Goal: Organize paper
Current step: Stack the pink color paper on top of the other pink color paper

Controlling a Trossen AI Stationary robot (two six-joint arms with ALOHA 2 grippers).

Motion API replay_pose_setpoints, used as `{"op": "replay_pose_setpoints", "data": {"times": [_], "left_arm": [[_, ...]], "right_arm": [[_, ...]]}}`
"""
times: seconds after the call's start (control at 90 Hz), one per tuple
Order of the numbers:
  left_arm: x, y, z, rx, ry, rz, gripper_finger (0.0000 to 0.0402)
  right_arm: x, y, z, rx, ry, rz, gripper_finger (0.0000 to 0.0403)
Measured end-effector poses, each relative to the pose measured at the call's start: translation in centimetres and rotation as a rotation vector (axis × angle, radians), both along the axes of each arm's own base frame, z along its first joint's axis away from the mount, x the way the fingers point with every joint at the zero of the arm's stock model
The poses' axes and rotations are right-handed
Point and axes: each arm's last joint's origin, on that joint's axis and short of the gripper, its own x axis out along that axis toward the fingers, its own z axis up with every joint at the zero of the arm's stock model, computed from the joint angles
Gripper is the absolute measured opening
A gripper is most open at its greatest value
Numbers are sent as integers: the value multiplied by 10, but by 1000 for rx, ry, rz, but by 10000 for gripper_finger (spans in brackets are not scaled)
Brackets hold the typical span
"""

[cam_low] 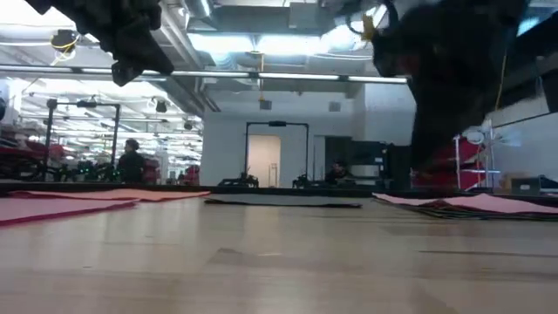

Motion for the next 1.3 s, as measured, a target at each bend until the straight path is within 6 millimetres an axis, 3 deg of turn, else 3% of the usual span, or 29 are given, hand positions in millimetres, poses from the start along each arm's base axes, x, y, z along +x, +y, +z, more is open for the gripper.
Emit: {"op": "replay_pose_setpoints", "data": {"times": [0.267,0.567,0.722,1.133,1.3], "left_arm": [[-1,0,-1,12,14,-9,0],[-4,-1,-6,-16,71,-21,0],[-4,-3,-7,-42,74,-60,0],[-7,-3,-11,-39,128,-69,0],[-7,-3,-11,-18,132,-70,0]], "right_arm": [[-1,-10,17,12,112,-129,14],[8,-37,20,106,173,-165,127],[5,-46,10,131,220,-146,152],[-21,-53,-29,43,323,-131,145],[-25,-53,-42,90,301,-128,144]]}}
